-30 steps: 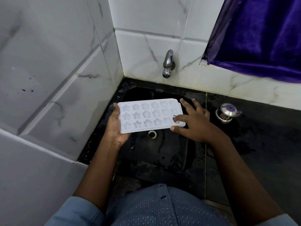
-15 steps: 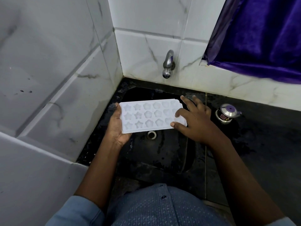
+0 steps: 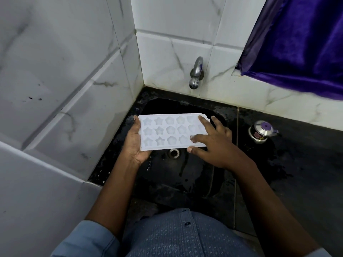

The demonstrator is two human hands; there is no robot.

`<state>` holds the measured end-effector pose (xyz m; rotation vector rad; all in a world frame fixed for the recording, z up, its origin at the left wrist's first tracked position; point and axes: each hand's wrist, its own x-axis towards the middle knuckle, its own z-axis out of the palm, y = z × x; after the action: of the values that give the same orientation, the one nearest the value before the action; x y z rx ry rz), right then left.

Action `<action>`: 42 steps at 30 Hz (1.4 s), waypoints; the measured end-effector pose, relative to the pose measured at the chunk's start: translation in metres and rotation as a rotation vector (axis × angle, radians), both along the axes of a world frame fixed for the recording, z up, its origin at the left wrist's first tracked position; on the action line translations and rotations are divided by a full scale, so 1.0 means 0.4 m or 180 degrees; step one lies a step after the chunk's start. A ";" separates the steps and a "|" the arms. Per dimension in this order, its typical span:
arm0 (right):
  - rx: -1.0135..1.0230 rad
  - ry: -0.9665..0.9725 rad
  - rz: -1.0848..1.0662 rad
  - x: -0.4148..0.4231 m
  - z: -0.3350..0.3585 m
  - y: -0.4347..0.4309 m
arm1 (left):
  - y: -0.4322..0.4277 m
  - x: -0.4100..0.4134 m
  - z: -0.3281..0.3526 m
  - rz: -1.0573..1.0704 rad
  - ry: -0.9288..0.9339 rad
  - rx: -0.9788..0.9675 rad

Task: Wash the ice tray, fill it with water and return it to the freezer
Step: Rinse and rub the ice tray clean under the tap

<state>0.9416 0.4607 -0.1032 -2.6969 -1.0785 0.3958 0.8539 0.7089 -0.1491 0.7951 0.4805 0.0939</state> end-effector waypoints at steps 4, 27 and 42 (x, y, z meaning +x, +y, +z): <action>0.0083 -0.0020 -0.0059 0.006 -0.002 -0.009 | -0.003 -0.004 0.008 0.0009 0.0006 -0.0026; 0.0098 0.0144 -0.0005 0.005 0.023 -0.033 | -0.010 -0.005 0.014 0.0039 0.0005 0.0030; 0.0061 0.0081 0.0028 -0.003 0.022 -0.016 | -0.020 -0.002 0.025 0.0045 0.0040 0.0038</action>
<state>0.9406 0.4545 -0.0944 -2.6641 -1.0819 0.4182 0.8533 0.7008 -0.1391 0.8044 0.4980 0.1049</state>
